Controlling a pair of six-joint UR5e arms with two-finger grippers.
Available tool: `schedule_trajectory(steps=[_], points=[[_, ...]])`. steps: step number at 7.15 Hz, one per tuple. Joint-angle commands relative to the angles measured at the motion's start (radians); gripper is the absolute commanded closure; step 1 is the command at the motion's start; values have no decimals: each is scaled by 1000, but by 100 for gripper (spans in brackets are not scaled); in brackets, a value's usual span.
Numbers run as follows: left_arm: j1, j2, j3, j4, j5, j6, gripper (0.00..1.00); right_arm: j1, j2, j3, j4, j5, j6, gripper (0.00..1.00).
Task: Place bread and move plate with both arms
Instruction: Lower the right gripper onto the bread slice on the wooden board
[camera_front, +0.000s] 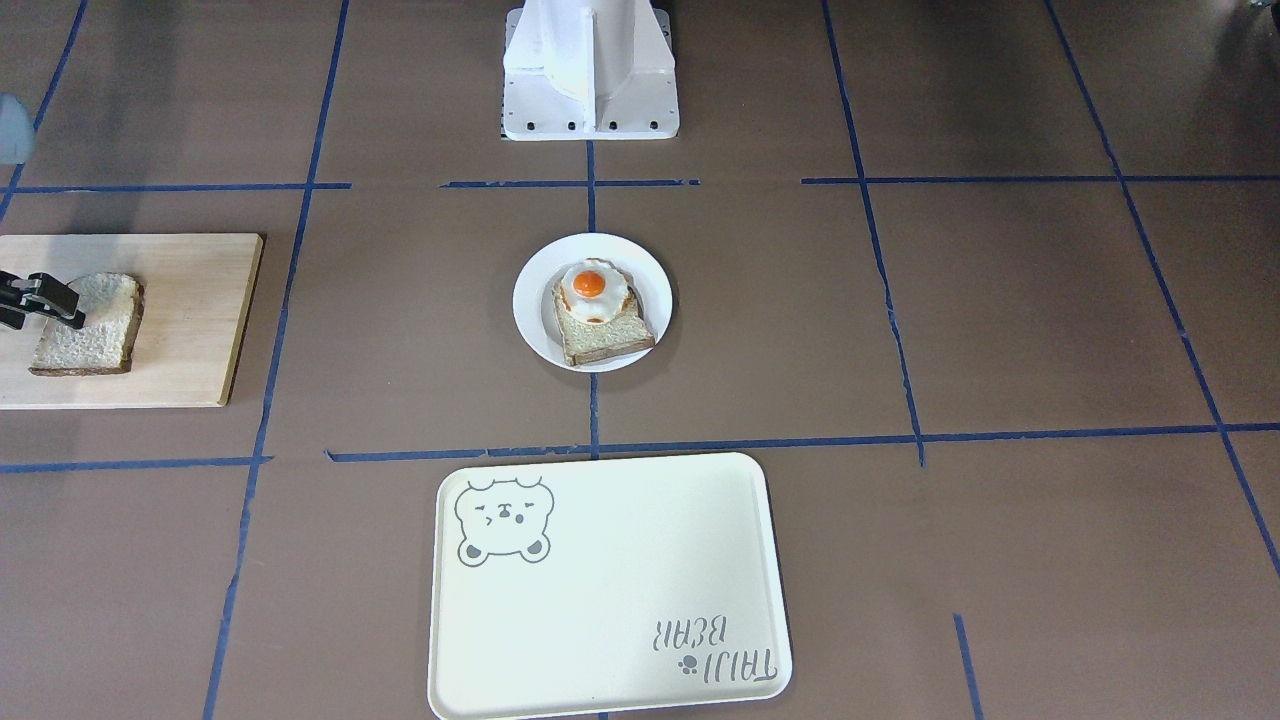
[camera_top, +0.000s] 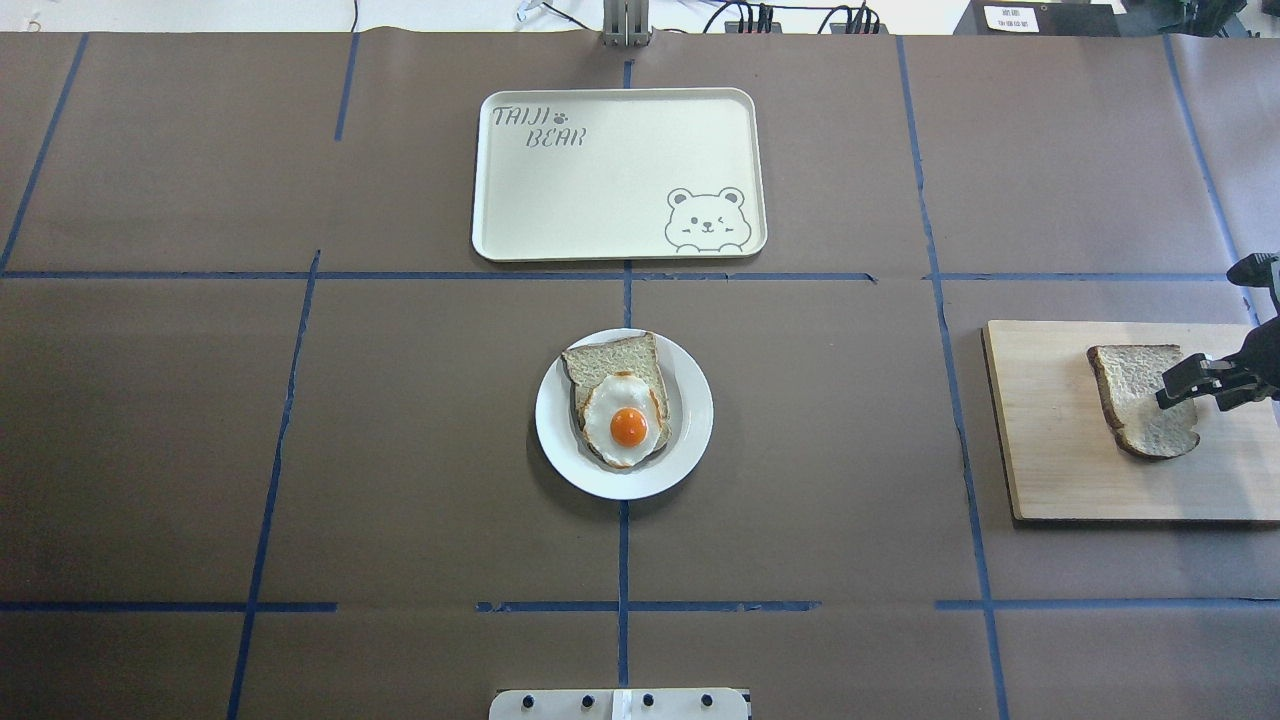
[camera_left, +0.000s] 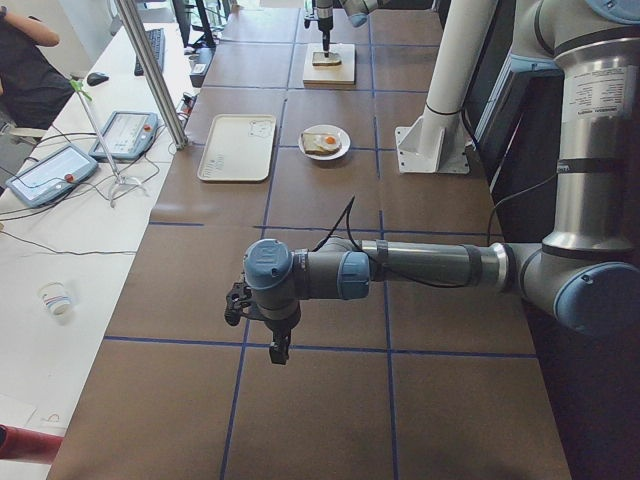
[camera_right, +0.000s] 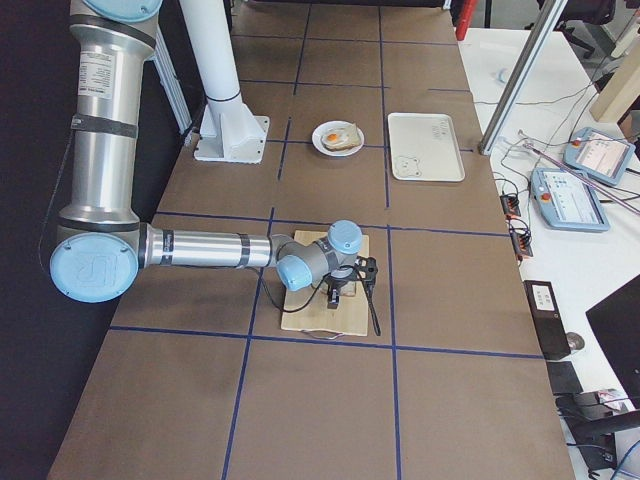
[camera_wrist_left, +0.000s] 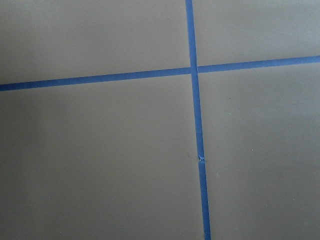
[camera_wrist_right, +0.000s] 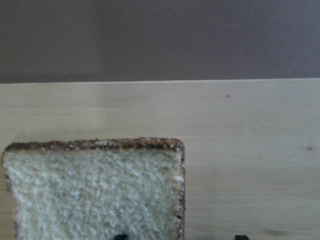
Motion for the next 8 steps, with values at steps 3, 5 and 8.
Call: schedule_trajectory(steps=[3, 5, 8], points=[[-1, 1, 0, -7, -1, 0, 0, 2, 7, 13, 2, 4, -4, 91], [-1, -2, 0, -7, -1, 0, 0, 3, 2, 42, 2, 4, -2, 98], [-3, 0, -6, -7, -1, -2, 0, 6, -13, 95, 0, 30, -1, 100]])
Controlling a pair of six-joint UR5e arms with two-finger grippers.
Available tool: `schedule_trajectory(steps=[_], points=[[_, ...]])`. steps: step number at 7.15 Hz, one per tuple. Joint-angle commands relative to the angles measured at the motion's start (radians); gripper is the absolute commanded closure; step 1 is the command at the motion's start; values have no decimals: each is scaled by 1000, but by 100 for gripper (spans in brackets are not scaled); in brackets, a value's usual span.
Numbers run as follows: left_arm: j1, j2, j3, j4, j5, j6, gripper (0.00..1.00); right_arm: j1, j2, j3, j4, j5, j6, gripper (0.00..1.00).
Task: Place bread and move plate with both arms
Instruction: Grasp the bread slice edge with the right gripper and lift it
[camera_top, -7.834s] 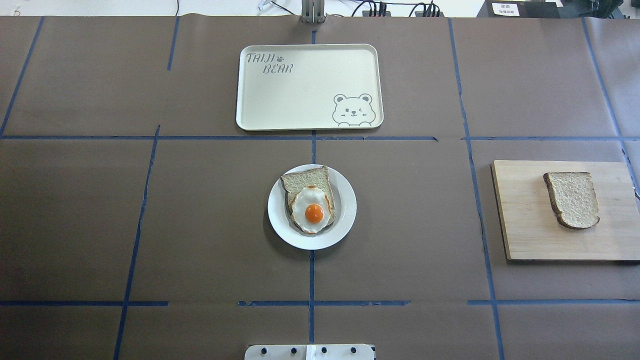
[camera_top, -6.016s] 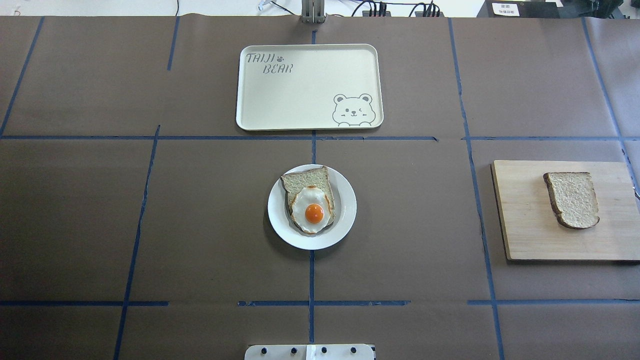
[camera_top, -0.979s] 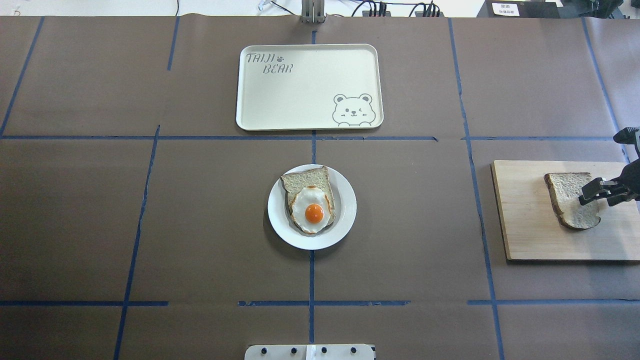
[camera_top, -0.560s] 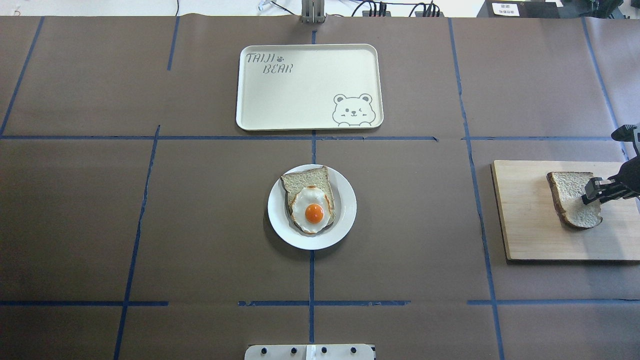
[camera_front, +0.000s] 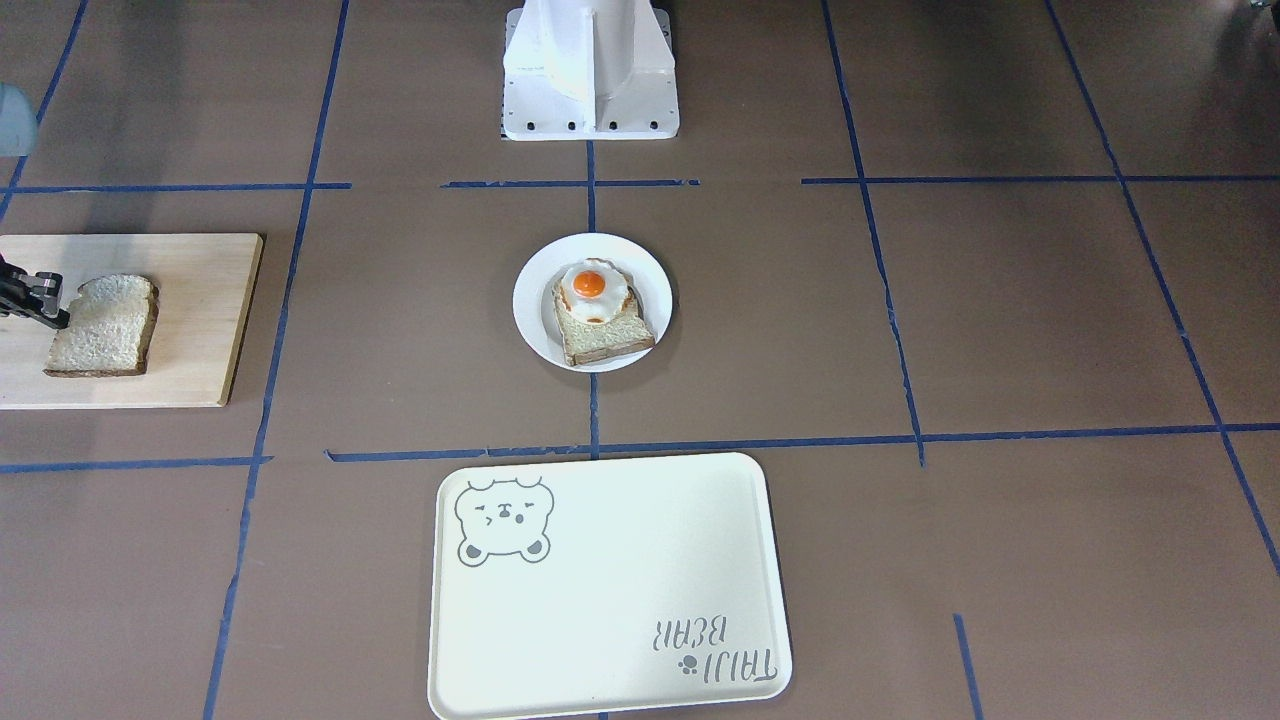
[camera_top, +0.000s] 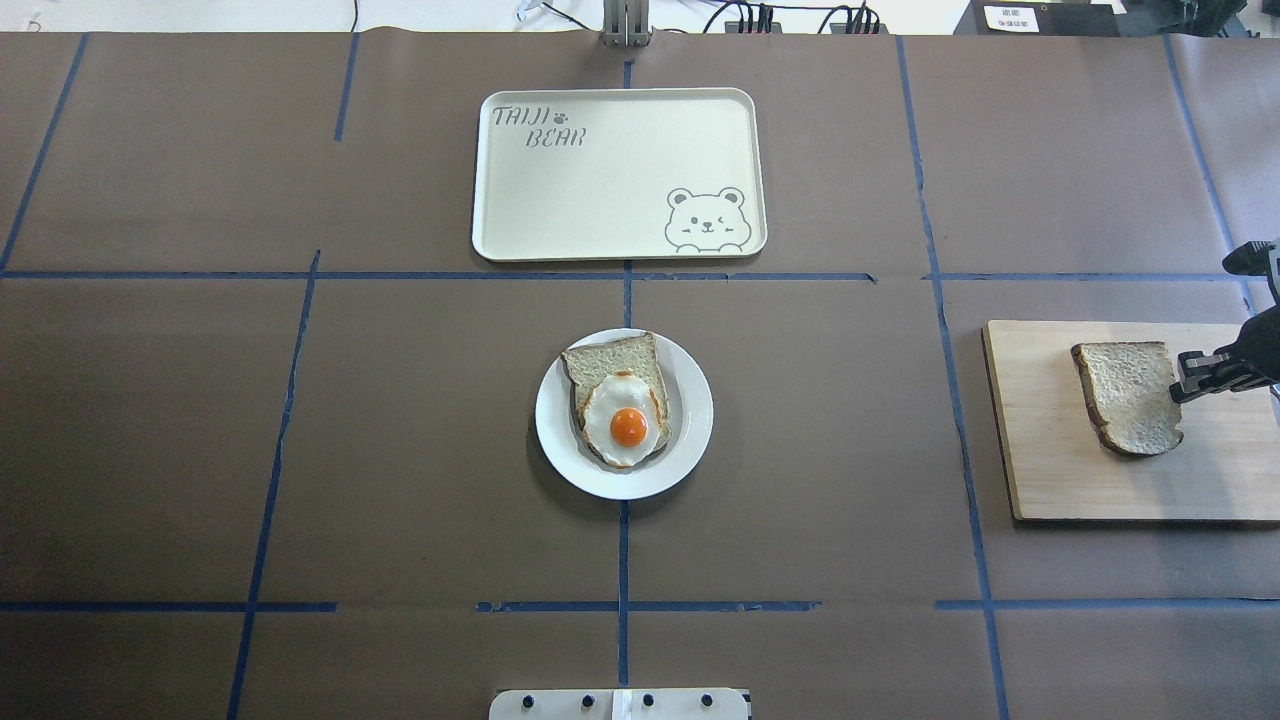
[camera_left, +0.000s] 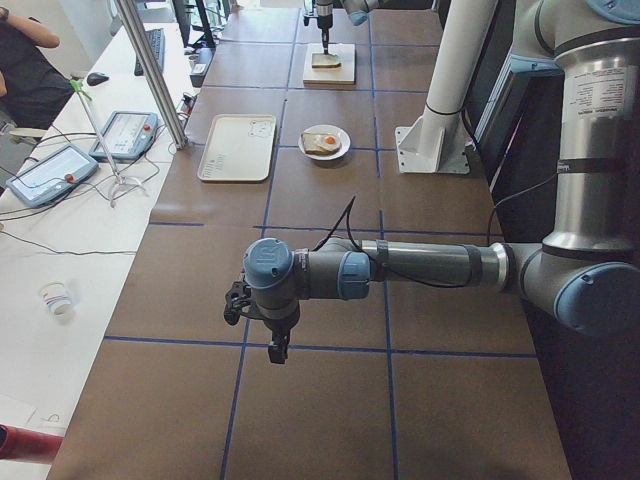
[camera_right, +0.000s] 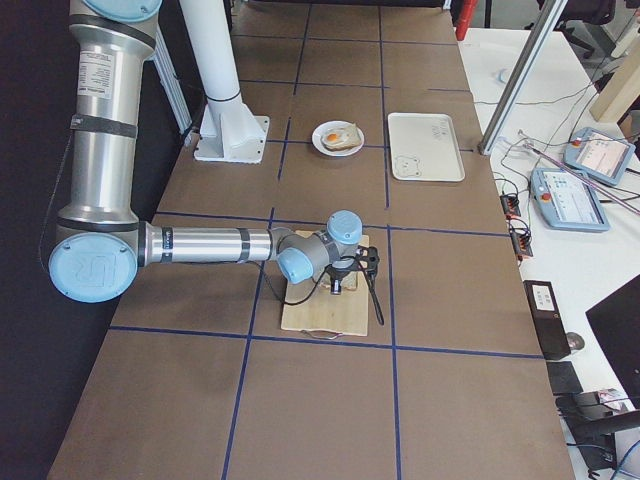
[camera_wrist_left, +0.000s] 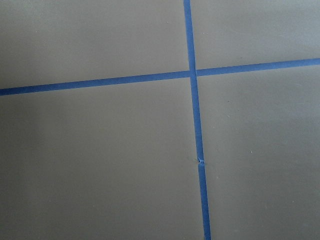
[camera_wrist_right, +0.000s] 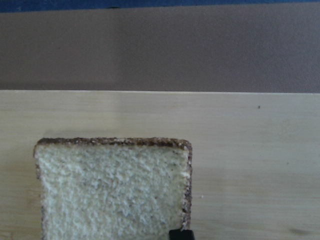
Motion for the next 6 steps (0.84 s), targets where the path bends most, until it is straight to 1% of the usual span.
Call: schedule_trajectory(steps=[1, 2, 4, 6], points=[[0, 3, -7, 0, -3, 0, 0, 6, -21, 53, 0, 26, 1, 100], [0, 3, -7, 0, -3, 0, 0, 23, -22, 65, 0, 47, -1, 100], [0, 1, -7, 2, -3, 0, 0, 101, -6, 128, 1, 168, -1, 100], [0, 3, -17, 3, -5, -2, 0, 140, -2, 144, 62, 191, 5, 100]])
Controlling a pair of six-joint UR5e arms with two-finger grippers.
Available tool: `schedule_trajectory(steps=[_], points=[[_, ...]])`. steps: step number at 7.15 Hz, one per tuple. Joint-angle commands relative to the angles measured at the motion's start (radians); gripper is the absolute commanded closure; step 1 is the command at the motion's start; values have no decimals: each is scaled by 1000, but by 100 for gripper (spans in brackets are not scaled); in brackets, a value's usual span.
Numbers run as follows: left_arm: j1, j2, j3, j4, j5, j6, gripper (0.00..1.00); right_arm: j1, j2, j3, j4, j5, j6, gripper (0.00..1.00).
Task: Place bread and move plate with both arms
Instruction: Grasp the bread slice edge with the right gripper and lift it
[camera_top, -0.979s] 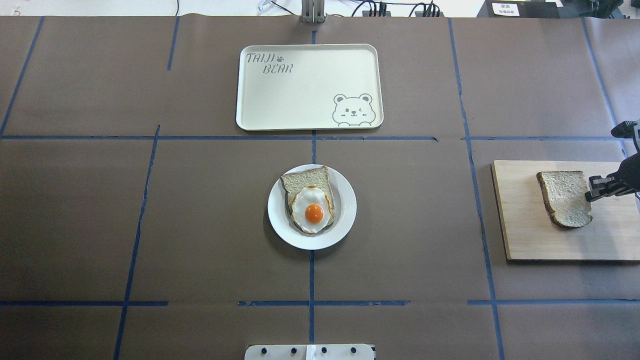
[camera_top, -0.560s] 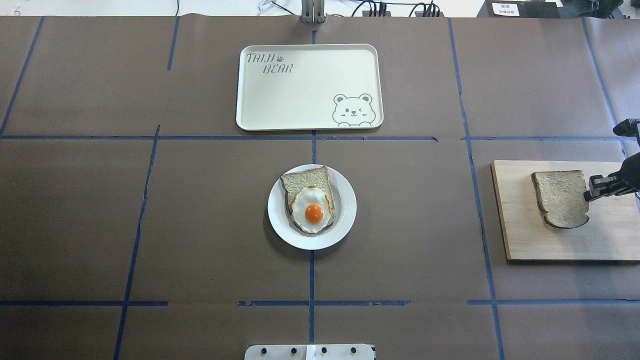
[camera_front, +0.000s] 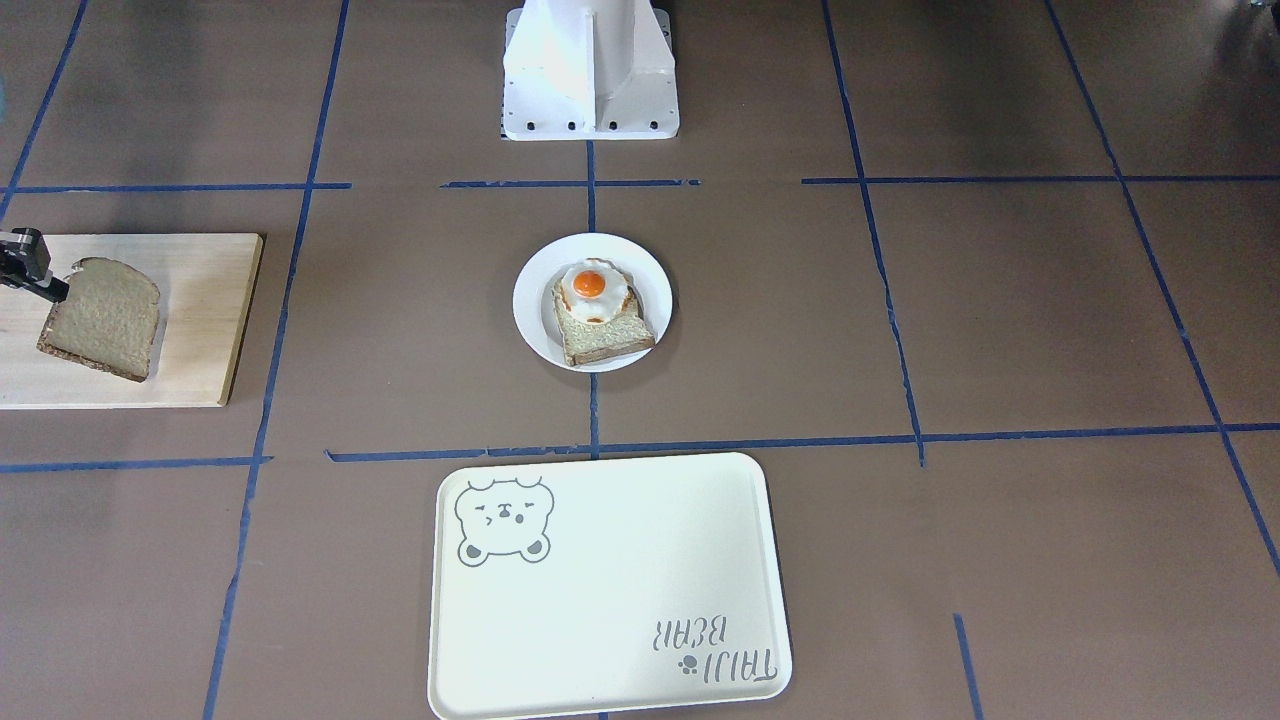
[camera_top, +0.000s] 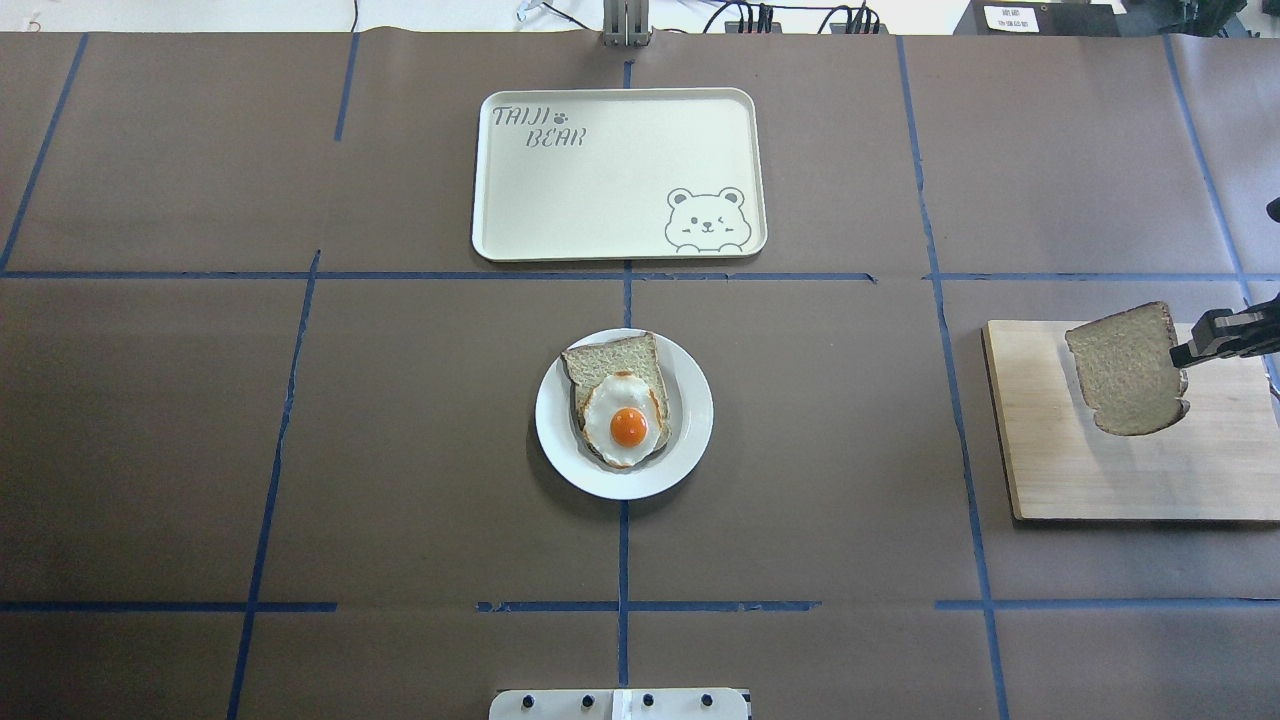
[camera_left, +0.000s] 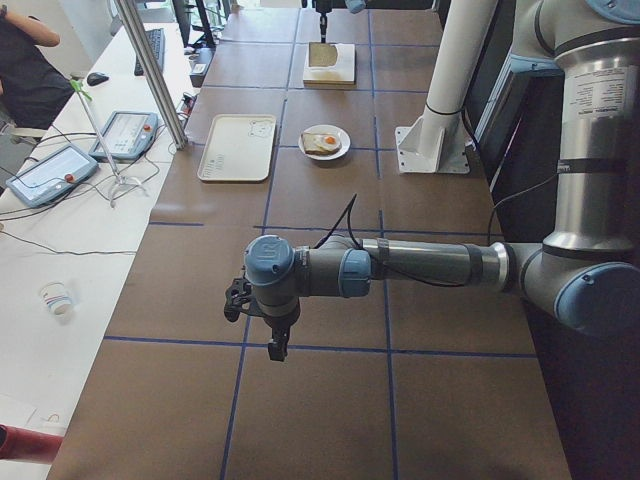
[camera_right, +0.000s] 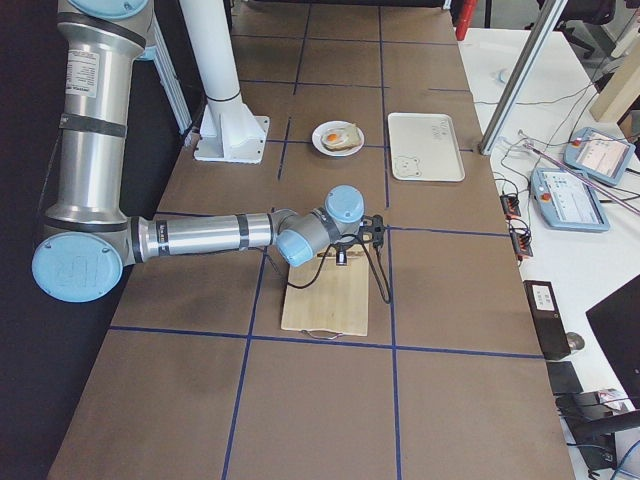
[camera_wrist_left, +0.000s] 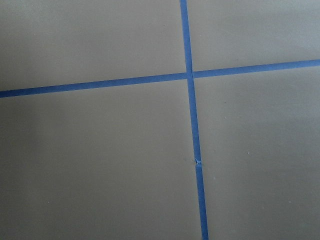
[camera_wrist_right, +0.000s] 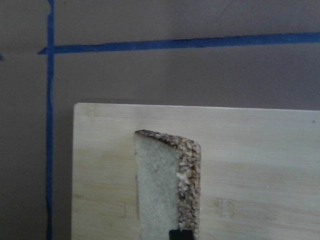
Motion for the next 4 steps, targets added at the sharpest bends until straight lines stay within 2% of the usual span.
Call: schedule_trajectory(steps=[1, 4], points=[[0, 1, -4, 1, -1, 0, 0, 27, 29, 18, 36, 37, 7, 100], [0, 2, -4, 1, -2, -1, 0, 30, 157, 55, 40, 103, 179, 100]])
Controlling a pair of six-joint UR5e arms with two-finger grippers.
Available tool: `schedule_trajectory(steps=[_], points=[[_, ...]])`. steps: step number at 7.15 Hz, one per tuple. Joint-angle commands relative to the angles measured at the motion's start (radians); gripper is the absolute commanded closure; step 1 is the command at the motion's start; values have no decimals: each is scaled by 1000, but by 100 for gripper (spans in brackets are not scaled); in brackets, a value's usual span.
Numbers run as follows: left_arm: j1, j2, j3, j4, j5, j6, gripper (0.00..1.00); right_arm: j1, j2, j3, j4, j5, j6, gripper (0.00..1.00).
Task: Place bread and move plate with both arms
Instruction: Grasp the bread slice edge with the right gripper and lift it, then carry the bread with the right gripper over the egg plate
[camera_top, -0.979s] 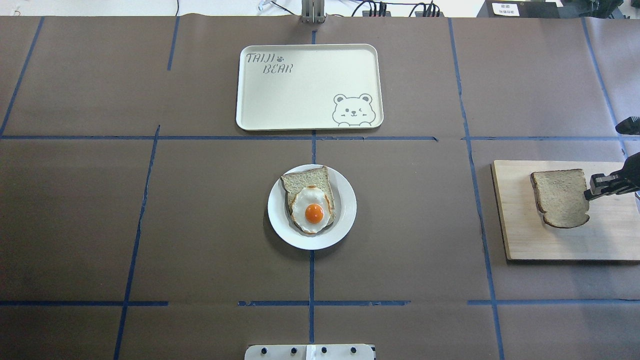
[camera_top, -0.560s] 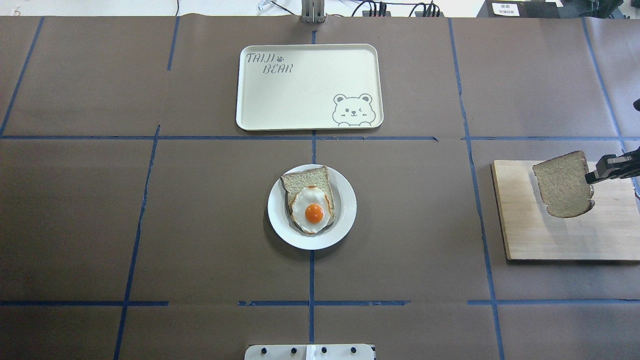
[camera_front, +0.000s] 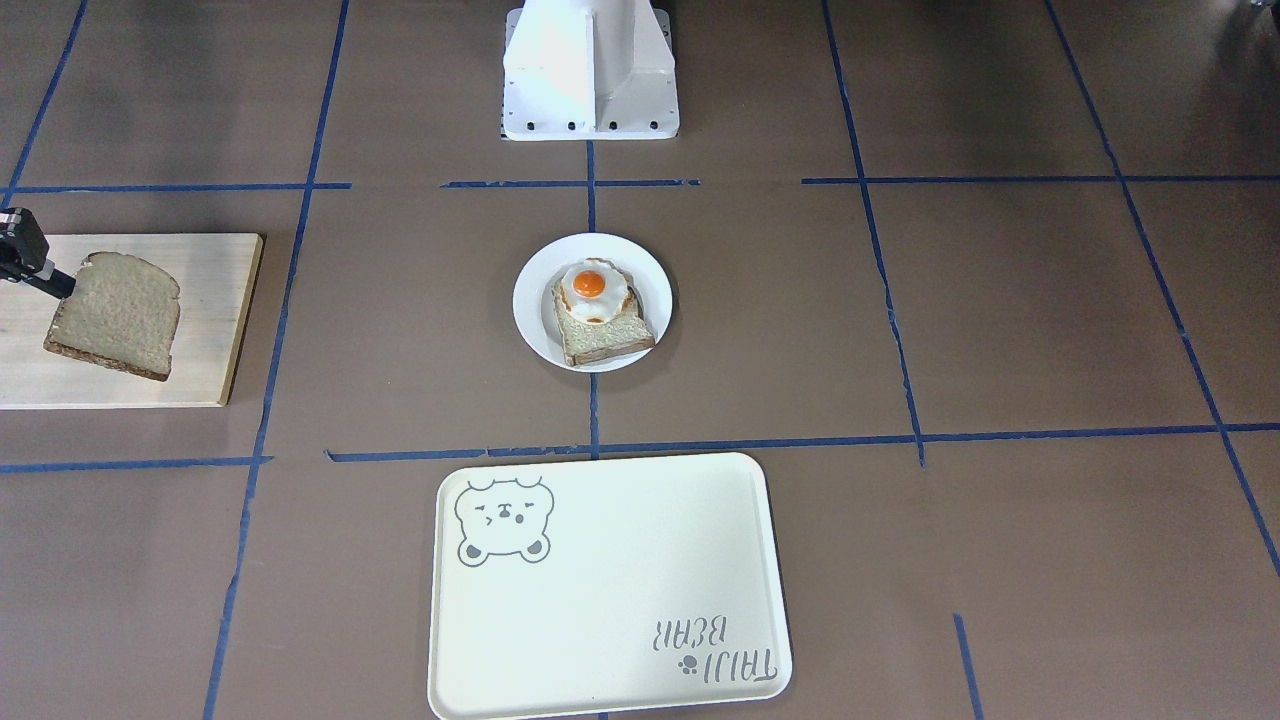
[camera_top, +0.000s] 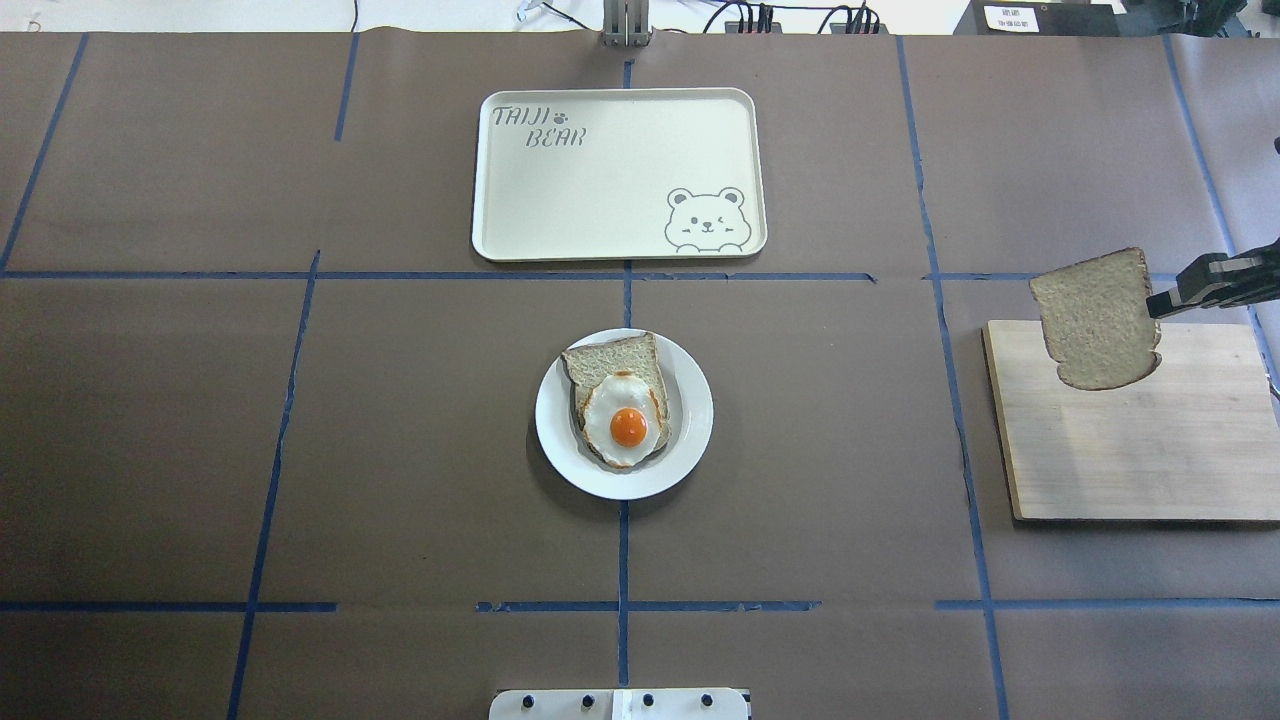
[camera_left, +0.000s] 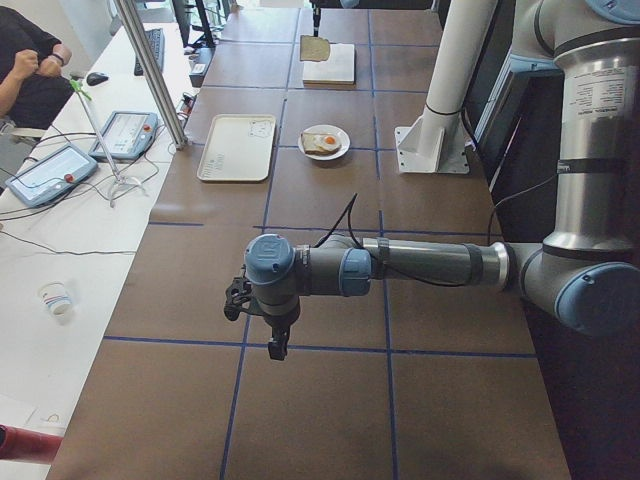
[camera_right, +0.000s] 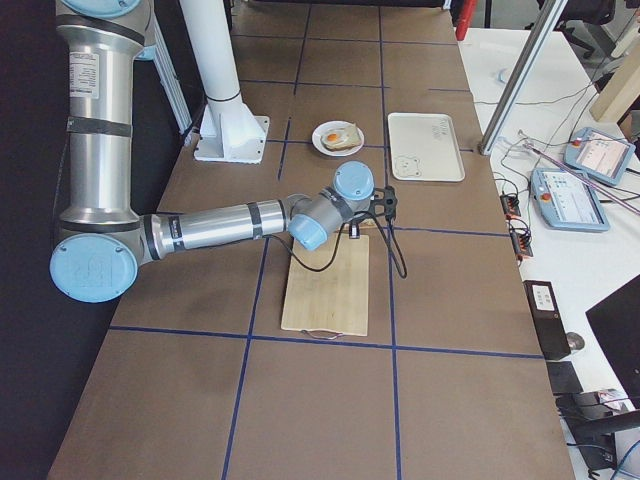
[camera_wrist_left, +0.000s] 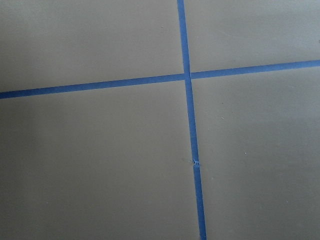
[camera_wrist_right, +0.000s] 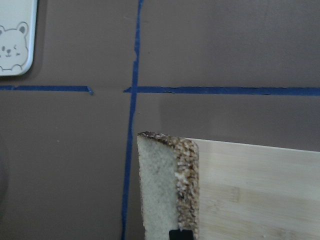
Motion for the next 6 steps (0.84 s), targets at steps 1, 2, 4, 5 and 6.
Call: schedule_trajectory(steps=[1, 2, 4, 5, 6], points=[[0, 0, 0, 0, 0, 0, 0, -3, 151, 10, 5, 58, 172, 100], [-2, 2, 0, 0, -1, 0, 0, -54, 238, 13, 7, 54, 248, 100], [0, 0, 9, 2, 2, 0, 0, -196, 412, 16, 30, -34, 456, 100], [0, -3, 15, 2, 2, 0, 0, -304, 437, 13, 139, -170, 595, 100], [0, -4, 20, 2, 3, 0, 0, -433, 436, 5, 257, -349, 676, 100]])
